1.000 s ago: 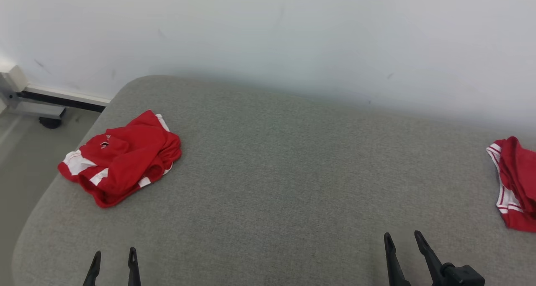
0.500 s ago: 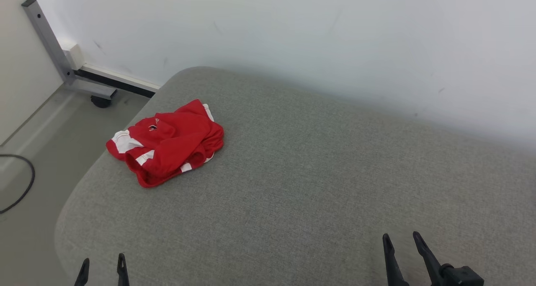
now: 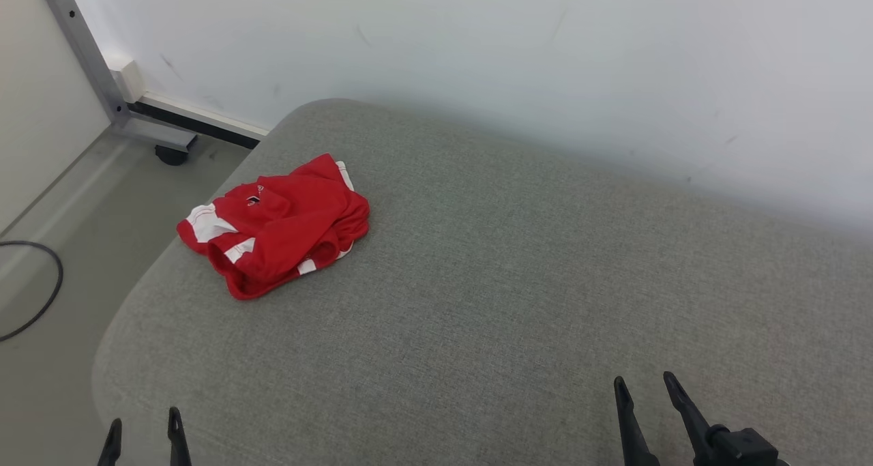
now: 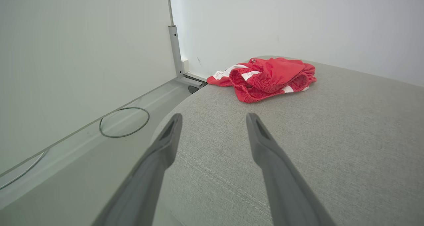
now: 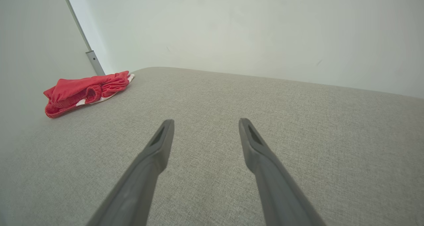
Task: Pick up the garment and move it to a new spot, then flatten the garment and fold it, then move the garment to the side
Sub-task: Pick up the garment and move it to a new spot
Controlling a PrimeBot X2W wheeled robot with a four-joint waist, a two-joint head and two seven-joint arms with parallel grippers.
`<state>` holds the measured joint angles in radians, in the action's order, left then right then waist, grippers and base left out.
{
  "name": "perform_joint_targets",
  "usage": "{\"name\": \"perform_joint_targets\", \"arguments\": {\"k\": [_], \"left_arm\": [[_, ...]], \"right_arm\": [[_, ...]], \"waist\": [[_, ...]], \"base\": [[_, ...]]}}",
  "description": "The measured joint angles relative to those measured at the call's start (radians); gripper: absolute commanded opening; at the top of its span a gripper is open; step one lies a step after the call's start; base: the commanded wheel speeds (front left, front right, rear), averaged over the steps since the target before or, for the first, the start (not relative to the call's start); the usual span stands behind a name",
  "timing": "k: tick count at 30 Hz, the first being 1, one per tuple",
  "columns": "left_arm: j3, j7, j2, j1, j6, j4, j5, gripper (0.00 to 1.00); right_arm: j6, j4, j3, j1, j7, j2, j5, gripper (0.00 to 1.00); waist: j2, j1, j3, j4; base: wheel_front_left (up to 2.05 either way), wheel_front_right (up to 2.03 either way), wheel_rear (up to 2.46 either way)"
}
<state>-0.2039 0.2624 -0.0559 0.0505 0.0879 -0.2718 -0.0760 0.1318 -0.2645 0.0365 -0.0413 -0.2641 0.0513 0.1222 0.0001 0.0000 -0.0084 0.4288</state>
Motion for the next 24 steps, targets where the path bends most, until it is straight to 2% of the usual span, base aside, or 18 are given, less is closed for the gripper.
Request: {"name": "perform_joint_targets", "arguments": {"k": [6, 12, 17, 21, 24], "left_arm": [[-0.023, 0.0, -0.002, -0.077, 0.009, -0.025, -0.032, 1.0], [-0.063, 0.0, -0.045, -0.234, 0.026, -0.077, -0.08, 1.0], [-0.075, 0.0, -0.142, -0.423, 0.035, -0.156, -0.113, 1.0], [-0.065, -0.012, -0.183, -0.513, 0.037, -0.215, -0.149, 1.0], [-0.046, -0.066, -0.226, -0.603, 0.041, -0.272, -0.197, 1.0]], "right_arm": [[0.0, 0.005, 0.007, 0.025, 0.0, 0.0, -0.01, 1.0], [0.0, 0.013, 0.026, 0.078, 0.0, 0.0, -0.016, 1.0], [0.0, 0.024, 0.036, 0.123, 0.0, -0.001, -0.018, 1.0], [0.0, 0.032, 0.039, 0.141, 0.0, -0.001, -0.018, 1.0], [0.0, 0.039, 0.044, 0.17, 0.0, 0.0, -0.019, 1.0]], "waist": [[0.0, 0.0, 0.017, -0.036], [0.0, 0.0001, 0.049, -0.095], [0.0, 0.0002, 0.091, -0.171], [0.0001, 0.0002, 0.119, -0.209], [0.0001, 0.0003, 0.154, -0.241]], "base": [[0.0, 0.0, 0.0], [0.0, 0.0, 0.0], [0.0, 0.0, 0.0], [0.0, 0.0, 0.0], [0.0, 0.0, 0.0]]}}
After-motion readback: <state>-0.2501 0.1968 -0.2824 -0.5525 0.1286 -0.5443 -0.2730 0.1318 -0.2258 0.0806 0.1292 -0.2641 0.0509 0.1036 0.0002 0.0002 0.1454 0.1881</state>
